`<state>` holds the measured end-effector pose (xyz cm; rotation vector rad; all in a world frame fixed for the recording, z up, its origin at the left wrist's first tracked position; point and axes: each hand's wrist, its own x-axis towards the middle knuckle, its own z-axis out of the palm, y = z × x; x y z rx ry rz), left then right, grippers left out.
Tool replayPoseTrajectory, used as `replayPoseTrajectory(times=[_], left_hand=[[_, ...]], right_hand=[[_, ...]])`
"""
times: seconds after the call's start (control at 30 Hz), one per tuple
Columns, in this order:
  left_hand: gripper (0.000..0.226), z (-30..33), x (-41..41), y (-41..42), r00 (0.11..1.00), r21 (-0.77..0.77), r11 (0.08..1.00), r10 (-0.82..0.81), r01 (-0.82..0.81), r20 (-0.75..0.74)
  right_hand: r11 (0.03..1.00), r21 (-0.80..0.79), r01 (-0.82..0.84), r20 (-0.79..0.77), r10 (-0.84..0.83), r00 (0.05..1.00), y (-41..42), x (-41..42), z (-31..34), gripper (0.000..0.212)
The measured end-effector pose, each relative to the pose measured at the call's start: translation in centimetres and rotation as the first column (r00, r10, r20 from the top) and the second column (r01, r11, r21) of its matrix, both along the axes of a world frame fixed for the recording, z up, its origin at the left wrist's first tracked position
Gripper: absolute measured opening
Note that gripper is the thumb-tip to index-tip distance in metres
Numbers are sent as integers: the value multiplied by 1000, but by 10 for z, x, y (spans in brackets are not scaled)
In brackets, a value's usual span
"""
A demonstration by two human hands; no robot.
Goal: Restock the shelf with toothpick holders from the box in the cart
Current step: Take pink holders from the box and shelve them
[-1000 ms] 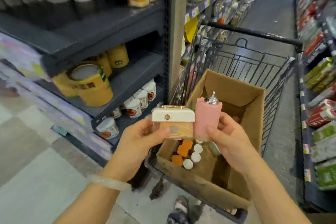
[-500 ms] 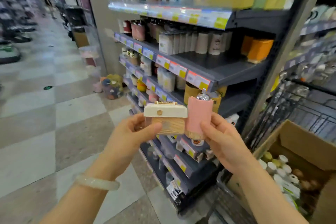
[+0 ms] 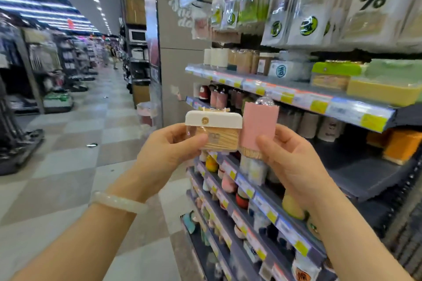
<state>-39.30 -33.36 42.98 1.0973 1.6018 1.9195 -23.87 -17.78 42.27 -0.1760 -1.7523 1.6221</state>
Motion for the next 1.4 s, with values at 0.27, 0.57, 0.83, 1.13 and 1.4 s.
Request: replayPoseTrajectory(times=[0.27, 0.57, 0.83, 1.13, 1.4], left_hand=[[38, 29, -75, 41, 997, 38, 997, -70, 71, -30], [36, 25, -144, 100, 983, 18, 984, -179, 179, 26], [37, 52, -188, 180, 875, 4, 876, -481, 481, -52], [40, 78, -142, 251, 636, 1, 646, -752, 763, -173], [34, 105, -83, 289, 598, 9, 614, -766, 790, -238]], right_hand=[[995, 76, 71, -19, -70, 997, 34, -71, 30, 53], [957, 92, 277, 45, -281, 959, 63, -126, 35, 37], [777, 38, 628, -113, -622, 775, 80, -148, 49, 60], [377, 60, 924, -169, -909, 381, 76, -98, 63, 54], [252, 108, 962, -162, -950, 267, 74, -48, 85, 63]])
